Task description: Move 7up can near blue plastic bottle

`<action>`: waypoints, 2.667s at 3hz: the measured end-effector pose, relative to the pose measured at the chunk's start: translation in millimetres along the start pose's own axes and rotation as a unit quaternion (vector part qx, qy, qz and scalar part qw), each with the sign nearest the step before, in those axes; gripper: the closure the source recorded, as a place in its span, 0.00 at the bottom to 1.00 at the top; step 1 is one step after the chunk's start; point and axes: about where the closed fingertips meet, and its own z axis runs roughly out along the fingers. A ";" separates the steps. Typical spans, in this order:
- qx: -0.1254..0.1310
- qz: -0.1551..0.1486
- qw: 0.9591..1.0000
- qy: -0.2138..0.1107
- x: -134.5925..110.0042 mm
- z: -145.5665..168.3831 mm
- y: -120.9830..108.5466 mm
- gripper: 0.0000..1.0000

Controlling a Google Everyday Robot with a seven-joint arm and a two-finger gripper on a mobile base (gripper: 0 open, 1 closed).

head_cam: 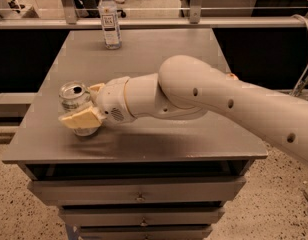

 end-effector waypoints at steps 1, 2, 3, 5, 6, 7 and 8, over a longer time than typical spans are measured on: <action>0.034 -0.004 0.999 -0.009 -8.2 -31.8 -16.7 0.87; 0.090 -0.014 0.996 -0.021 -23.3 -91.0 -43.7 1.00; 0.088 -0.017 0.996 -0.021 -24.8 -89.6 -42.8 1.00; 0.107 -0.028 0.992 -0.052 -28.1 -54.1 -135.5 1.00; 0.138 -0.029 0.988 -0.065 -35.4 -34.2 -209.8 1.00; 0.185 -0.037 0.981 -0.055 -45.6 -33.7 -269.4 1.00; 0.215 -0.034 0.975 -0.040 -43.4 -37.5 -308.1 1.00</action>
Offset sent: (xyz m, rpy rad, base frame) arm 0.0482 -0.1593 0.0896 0.0387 -0.1534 -0.2852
